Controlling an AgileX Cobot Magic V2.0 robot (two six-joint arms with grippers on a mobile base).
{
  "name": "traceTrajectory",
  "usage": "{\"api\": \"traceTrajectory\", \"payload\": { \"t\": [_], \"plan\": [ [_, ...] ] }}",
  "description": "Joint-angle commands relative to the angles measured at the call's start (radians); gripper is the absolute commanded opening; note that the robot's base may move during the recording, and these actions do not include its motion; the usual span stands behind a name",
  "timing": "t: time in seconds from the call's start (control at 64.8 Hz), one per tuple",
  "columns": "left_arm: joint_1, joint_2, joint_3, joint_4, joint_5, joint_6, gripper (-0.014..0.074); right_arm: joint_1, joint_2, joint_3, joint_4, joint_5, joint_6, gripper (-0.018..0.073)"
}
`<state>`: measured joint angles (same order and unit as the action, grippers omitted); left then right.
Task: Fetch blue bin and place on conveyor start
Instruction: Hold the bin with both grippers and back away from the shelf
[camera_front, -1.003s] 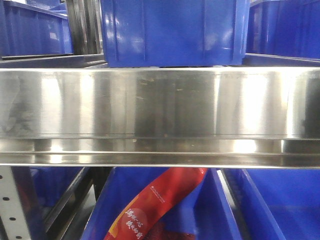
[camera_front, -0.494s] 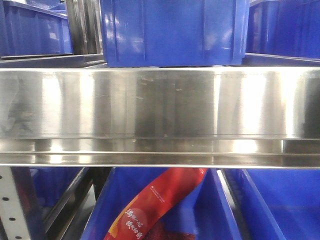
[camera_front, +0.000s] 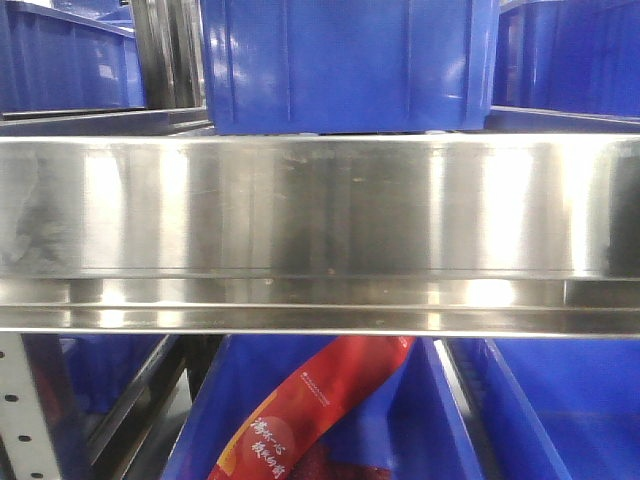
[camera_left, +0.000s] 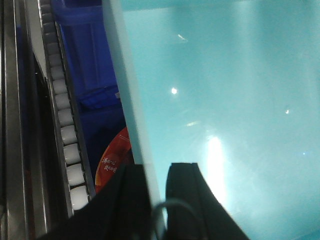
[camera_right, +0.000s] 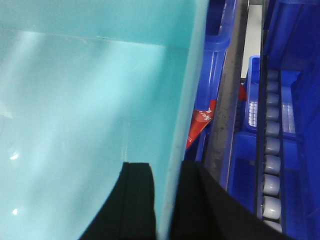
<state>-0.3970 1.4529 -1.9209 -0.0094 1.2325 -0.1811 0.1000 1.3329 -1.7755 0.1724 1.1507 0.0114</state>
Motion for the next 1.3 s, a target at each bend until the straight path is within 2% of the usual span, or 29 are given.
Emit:
{"api": "traceTrajectory", "payload": {
  "t": [0.0, 1.281],
  "plan": [
    [0.002, -0.011, -0.008, 0.036, -0.032, 0.016, -0.0111, -0.006, -0.017, -0.008, -0.031, -0.038, -0.028, -0.0152],
    [0.002, -0.011, -0.008, 0.036, -0.032, 0.016, -0.0111, -0.006, -0.015, -0.008, -0.031, -0.038, -0.028, -0.0152]
  ]
}}
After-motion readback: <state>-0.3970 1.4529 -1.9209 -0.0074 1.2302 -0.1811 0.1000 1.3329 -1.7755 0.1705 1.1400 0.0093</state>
